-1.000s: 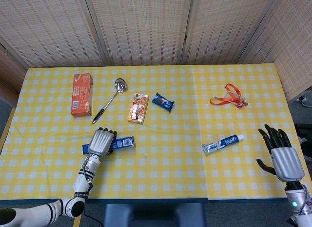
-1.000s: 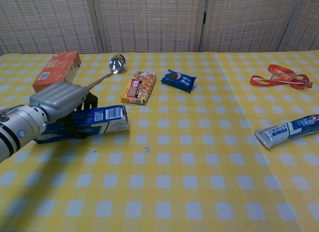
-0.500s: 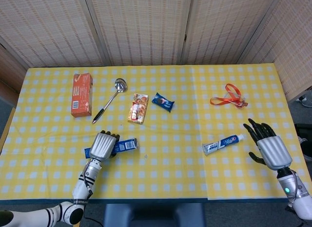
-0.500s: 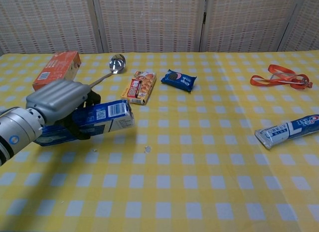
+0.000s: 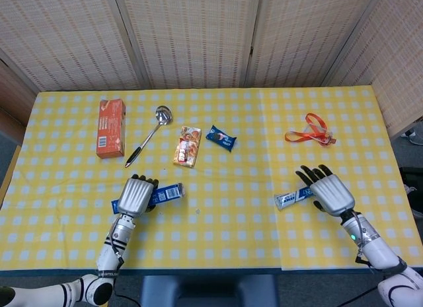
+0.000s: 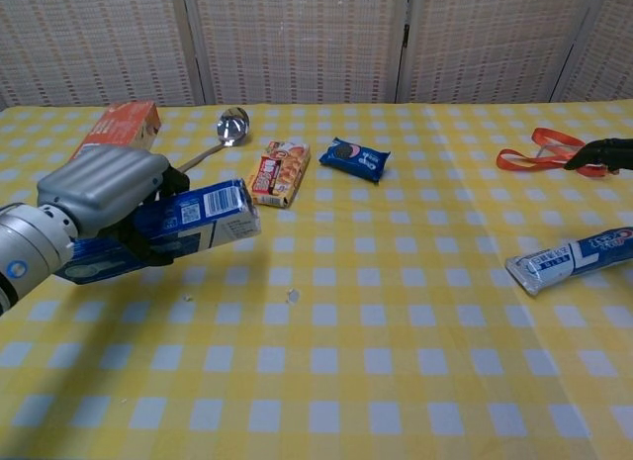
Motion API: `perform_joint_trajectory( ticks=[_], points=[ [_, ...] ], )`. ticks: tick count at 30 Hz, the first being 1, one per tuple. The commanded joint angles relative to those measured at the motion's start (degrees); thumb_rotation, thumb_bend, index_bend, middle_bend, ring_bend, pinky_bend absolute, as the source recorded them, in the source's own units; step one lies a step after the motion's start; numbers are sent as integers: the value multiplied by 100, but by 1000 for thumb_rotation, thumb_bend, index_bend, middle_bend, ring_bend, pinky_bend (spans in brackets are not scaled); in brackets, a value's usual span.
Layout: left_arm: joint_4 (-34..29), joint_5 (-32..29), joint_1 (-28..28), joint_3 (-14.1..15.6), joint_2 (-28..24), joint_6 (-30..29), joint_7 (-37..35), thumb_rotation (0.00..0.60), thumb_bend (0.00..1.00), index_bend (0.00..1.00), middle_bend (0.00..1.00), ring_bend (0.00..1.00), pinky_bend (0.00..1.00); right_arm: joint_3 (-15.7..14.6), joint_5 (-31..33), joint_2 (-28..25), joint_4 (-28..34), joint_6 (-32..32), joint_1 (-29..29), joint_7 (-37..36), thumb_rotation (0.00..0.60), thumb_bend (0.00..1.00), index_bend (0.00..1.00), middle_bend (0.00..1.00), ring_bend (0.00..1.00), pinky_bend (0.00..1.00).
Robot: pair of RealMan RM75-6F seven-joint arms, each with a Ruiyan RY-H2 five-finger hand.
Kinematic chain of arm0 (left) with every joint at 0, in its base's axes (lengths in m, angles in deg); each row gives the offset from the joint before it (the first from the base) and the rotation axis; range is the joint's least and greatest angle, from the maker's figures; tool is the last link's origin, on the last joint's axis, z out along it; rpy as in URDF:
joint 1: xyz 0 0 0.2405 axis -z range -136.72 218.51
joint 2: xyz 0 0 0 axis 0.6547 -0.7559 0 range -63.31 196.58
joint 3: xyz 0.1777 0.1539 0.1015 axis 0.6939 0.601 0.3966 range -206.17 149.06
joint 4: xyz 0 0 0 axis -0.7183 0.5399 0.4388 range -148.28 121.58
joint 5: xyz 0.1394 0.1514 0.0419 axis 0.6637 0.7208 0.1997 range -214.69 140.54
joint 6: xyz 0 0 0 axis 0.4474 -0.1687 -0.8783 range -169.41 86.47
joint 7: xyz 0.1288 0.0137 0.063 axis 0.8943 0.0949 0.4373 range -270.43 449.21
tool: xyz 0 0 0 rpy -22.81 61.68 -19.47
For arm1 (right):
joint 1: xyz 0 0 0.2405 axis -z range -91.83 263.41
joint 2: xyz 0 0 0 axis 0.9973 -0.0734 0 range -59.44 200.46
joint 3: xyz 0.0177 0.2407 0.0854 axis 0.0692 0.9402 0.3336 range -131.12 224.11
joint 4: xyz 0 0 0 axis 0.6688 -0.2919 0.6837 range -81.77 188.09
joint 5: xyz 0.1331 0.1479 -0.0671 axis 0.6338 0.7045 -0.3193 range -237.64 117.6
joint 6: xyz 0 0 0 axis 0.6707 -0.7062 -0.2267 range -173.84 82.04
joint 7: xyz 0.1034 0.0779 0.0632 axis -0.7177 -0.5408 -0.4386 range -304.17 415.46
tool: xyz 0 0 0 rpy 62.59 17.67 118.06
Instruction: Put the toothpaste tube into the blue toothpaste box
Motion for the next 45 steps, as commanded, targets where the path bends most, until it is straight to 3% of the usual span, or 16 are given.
perform_joint_trajectory(
  ticks=[1, 12, 24, 30, 38, 45],
  points=[
    [-77, 32, -54, -21, -56, -97, -48, 600, 122, 647, 667, 539, 484, -35, 37, 207, -157, 101, -120, 261, 600, 280, 194, 155, 235, 167],
    [-204, 186, -189, 68, -211, -255, -179, 600, 123, 630, 667, 533, 483, -256, -44, 810, -832, 175, -248, 264, 600, 280, 310, 226, 282, 167],
    [-143, 130, -193, 72, -241, -136, -197, 600, 123, 632, 667, 532, 482, -258, -3, 1434, -1590, 98, -342, 199, 600, 280, 362, 255, 317, 196],
    [-149, 172, -238, 70, -311, -170, -347, 600, 124, 630, 667, 534, 482, -265, -14, 1585, -1739, 92, -431, 220, 600, 280, 518, 393, 403, 383],
    [-240, 204, -286, 78, -373, -240, -305, 600, 124, 632, 667, 535, 482, -243, 190, 1572, -1653, 164, -422, 496, 600, 284, 685, 554, 612, 596],
    [-376, 229, -371, 93, -471, -335, -337, 600, 125, 633, 667, 537, 482, -143, -27, 1287, -1326, -602, -304, 48, 600, 421, 772, 639, 706, 707]
  ],
)
